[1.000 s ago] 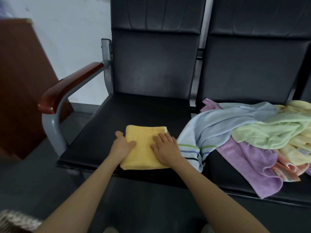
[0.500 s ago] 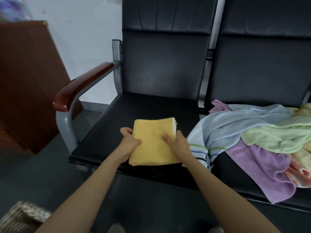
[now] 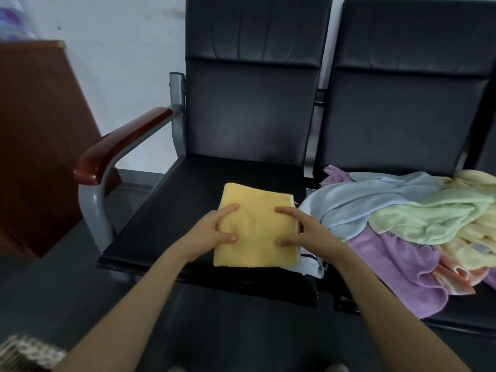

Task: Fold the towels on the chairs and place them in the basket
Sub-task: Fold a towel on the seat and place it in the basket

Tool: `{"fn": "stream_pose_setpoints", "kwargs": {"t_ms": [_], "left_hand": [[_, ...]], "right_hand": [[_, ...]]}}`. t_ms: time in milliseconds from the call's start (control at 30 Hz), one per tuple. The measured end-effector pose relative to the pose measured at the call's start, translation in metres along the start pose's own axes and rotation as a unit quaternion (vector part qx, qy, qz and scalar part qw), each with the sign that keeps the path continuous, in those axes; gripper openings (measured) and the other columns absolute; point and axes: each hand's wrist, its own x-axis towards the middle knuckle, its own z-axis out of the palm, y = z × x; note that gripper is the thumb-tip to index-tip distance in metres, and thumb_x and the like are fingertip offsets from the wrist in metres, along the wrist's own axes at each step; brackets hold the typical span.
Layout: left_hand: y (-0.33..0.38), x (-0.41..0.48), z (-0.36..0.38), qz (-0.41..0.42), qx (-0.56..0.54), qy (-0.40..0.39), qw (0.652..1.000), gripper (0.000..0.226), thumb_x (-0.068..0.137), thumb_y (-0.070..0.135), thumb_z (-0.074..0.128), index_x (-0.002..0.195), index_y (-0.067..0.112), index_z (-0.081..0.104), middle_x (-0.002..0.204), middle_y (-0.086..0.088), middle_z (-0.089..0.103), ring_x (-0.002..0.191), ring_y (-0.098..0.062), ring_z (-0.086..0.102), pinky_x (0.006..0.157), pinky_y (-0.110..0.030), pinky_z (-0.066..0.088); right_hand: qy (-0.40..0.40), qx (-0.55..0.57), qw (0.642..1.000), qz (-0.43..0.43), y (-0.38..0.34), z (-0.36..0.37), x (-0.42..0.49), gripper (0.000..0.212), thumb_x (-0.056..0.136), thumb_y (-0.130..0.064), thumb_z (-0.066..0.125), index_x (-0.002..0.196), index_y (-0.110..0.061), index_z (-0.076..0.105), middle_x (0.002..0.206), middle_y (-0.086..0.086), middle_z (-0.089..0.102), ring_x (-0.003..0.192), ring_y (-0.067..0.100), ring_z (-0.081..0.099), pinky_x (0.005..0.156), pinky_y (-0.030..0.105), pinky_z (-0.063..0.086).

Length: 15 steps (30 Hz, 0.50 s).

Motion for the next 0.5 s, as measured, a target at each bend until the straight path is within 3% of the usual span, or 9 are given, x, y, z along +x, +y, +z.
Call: {"fn": "stream_pose_setpoints", "kwargs": {"t_ms": [100,233,333,400,500], "left_hand": [[0.003,0.002,0.011,0.02,0.124,0.003,0.992,0.084,0.082,0.013,0.071,0.147,0.037,0.025,0.121,0.002,0.037,0.112,-0.012,0.042,0.099,-0.025,0.036],[0.002,0.004,0.021,0.052,0.164,0.042,0.984,0.077,0.088,0.018,0.065,0.149,0.035,0.022,0.112,0.005,0.034,0.106,-0.011,0.04,0.095,-0.024,0.034],[0.004,0.003,0.025,0.116,0.332,0.098,0.931,0.065,0.095,0.025,0.055,0.149,0.029,0.02,0.106,0.004,0.029,0.098,-0.009,0.035,0.087,-0.02,0.032],[0.007,0.003,0.027,0.157,0.391,0.144,0.895,0.06,0.094,0.024,0.053,0.147,0.024,0.025,0.106,0.004,0.029,0.096,-0.008,0.033,0.082,-0.018,0.031],[0.009,0.003,0.027,0.162,0.379,0.189,0.891,0.053,0.085,0.026,0.061,0.135,0.018,0.045,0.104,0.004,0.038,0.093,-0.008,0.036,0.078,-0.02,0.036]], "right_hand": [[0.054,-0.114,0.992,-0.002,0.004,-0.004,0.0,0.071,0.073,-0.017,0.079,0.131,-0.04,0.045,0.125,-0.009,0.044,0.114,0.012,0.048,0.086,0.022,0.043],[0.124,-0.199,0.972,-0.036,0.004,-0.005,0.0,0.069,0.075,-0.019,0.078,0.136,-0.029,0.045,0.113,-0.009,0.05,0.106,0.011,0.048,0.084,0.021,0.037],[0.172,-0.259,0.947,-0.082,0.002,-0.005,0.0,0.054,0.078,-0.021,0.076,0.126,-0.019,0.053,0.105,-0.009,0.053,0.095,0.008,0.049,0.079,0.017,0.034],[0.2,-0.28,0.933,-0.109,0.0,-0.005,0.001,0.042,0.079,-0.023,0.075,0.117,-0.017,0.057,0.102,-0.007,0.056,0.089,0.007,0.051,0.071,0.012,0.034],[0.213,-0.279,0.928,-0.127,-0.002,-0.004,0.001,0.032,0.079,-0.026,0.074,0.108,-0.019,0.06,0.097,-0.003,0.059,0.086,0.011,0.055,0.068,0.011,0.038]]}}
